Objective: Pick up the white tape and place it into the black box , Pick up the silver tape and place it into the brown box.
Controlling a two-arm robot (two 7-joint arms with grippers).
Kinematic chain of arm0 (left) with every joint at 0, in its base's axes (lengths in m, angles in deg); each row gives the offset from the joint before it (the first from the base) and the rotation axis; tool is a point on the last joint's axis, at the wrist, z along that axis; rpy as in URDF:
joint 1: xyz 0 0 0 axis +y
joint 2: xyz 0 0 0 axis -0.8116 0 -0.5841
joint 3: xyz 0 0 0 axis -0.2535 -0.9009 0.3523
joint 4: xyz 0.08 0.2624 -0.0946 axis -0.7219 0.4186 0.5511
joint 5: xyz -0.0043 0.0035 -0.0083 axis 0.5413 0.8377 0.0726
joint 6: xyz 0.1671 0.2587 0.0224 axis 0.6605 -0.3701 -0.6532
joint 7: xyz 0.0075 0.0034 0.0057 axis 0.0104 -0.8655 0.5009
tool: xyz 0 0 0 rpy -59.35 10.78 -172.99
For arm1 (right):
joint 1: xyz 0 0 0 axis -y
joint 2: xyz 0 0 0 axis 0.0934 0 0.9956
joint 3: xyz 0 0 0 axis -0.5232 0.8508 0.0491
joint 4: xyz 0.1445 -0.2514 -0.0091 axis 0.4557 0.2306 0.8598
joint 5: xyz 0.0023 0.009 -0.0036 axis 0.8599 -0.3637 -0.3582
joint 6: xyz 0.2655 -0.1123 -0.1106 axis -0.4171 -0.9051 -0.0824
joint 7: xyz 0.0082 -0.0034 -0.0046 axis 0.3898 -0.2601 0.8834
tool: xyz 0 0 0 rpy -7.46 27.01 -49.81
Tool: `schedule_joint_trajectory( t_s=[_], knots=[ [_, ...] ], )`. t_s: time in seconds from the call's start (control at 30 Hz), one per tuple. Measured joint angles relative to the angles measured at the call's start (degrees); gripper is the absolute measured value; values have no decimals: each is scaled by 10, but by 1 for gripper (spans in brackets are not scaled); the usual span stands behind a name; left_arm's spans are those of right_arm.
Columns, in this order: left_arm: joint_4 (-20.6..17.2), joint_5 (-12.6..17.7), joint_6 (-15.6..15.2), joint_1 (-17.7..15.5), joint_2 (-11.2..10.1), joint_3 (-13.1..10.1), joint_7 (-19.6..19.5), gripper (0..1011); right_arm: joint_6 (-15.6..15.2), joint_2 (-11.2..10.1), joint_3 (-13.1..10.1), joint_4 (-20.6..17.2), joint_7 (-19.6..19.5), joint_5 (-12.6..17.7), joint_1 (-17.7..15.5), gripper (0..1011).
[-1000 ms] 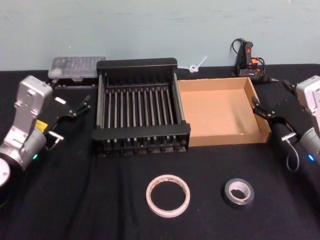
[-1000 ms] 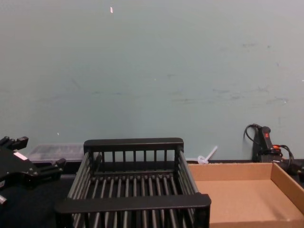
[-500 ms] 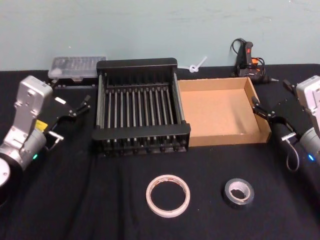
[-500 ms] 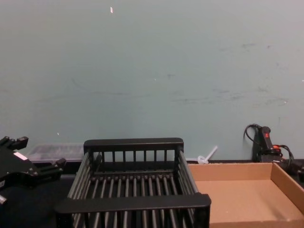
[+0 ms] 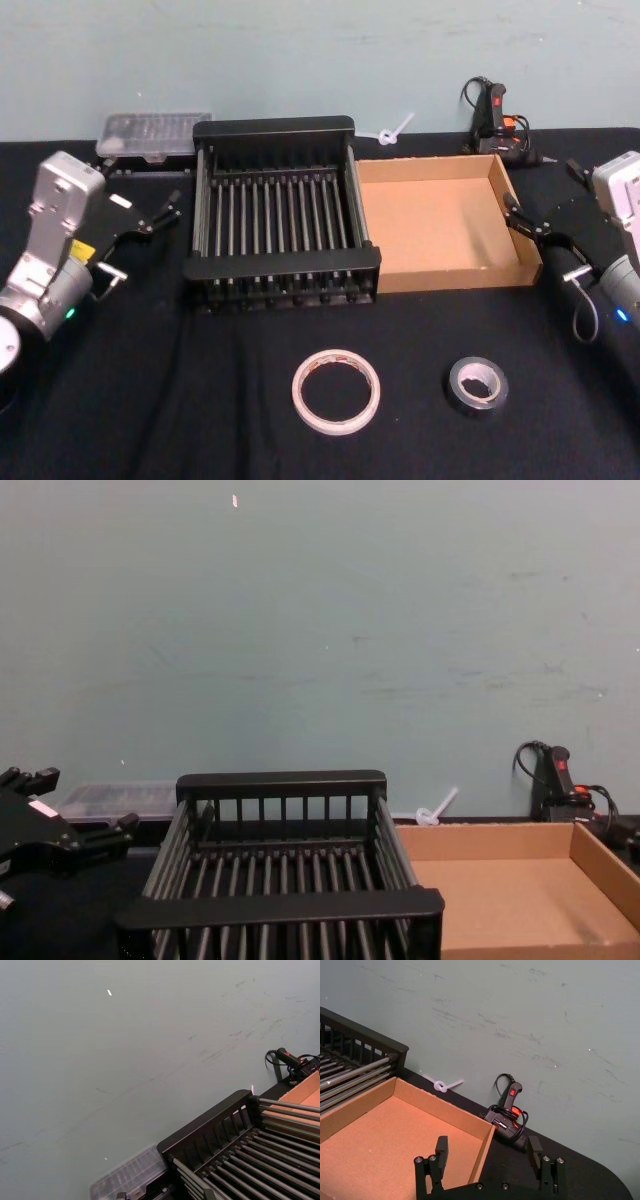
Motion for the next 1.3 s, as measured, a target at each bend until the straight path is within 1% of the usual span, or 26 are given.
schedule_joint_trajectory(
  t_s=[0.3,0.67,0.9,1.07,1.1,1.3],
  knots=[
    [0,0,0,0,0,0,0,1001,0,1,-1,0,1,0,0,1002],
    [0,0,0,0,0,0,0,1001,2,11,-20,-5,21,4,-9,1002],
    [0,0,0,0,0,0,0,1001,-2,8,-33,-29,46,19,-29,1002],
    [0,0,0,0,0,0,0,1001,-7,7,-40,-46,57,25,-41,1002],
    [0,0,0,0,0,0,0,1001,-12,5,-43,-57,62,30,-50,1002],
    [0,0,0,0,0,0,0,1001,-27,0,-56,-94,76,45,-80,1002]
  ],
)
